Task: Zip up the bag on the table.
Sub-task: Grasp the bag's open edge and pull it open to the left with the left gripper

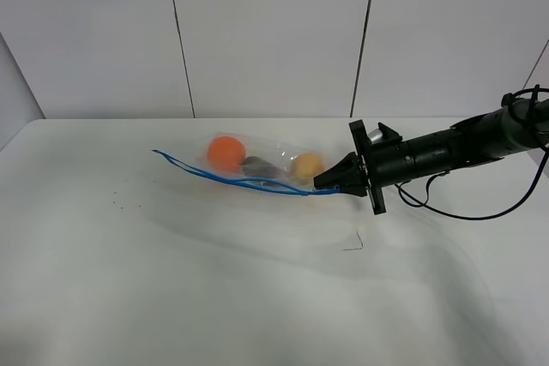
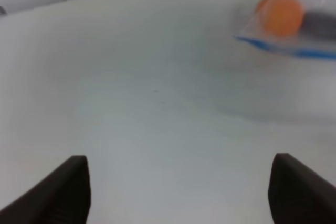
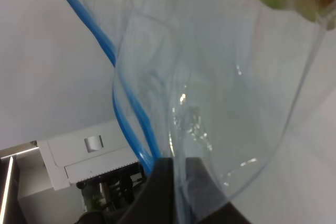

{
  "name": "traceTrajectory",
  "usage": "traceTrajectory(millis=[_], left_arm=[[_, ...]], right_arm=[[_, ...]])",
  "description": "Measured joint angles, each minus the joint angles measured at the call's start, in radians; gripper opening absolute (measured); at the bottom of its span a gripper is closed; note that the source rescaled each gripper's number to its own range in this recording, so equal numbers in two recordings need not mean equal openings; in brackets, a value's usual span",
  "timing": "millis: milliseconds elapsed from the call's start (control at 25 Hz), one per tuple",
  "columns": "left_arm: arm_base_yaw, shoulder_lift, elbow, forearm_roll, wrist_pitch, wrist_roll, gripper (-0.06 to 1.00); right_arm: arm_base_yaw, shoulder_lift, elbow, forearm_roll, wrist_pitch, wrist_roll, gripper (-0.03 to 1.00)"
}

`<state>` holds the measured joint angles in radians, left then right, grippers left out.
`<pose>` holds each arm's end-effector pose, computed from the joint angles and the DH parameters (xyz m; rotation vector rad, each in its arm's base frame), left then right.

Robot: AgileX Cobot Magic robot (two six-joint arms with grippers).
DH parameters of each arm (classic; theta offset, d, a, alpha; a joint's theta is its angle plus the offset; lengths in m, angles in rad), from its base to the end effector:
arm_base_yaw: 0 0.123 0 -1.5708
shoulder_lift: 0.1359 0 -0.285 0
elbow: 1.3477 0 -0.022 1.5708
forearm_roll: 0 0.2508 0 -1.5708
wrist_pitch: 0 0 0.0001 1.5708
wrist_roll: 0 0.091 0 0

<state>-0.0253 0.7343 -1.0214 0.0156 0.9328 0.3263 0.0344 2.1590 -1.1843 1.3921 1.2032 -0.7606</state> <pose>0.1188 -0.0019 0.4047 0.3760 2.1021 0.1961 0.3700 0.0964 0.1211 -0.1886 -2.6060 -1.7443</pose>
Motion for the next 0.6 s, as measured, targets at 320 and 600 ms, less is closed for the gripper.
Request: traceTrajectory(millis=[320, 600], left_arm=[[0.000, 0.234, -0.017, 0.070, -0.089, 0.772, 1.00], [0.000, 0.377, -0.017, -0.051, -0.249, 0.899, 1.00]], right_arm=[[0.000, 0.000, 0.000, 0.000, 0.000, 0.000, 0.00], [0.000, 0.000, 0.000, 0.000, 0.000, 0.000, 0.00]])
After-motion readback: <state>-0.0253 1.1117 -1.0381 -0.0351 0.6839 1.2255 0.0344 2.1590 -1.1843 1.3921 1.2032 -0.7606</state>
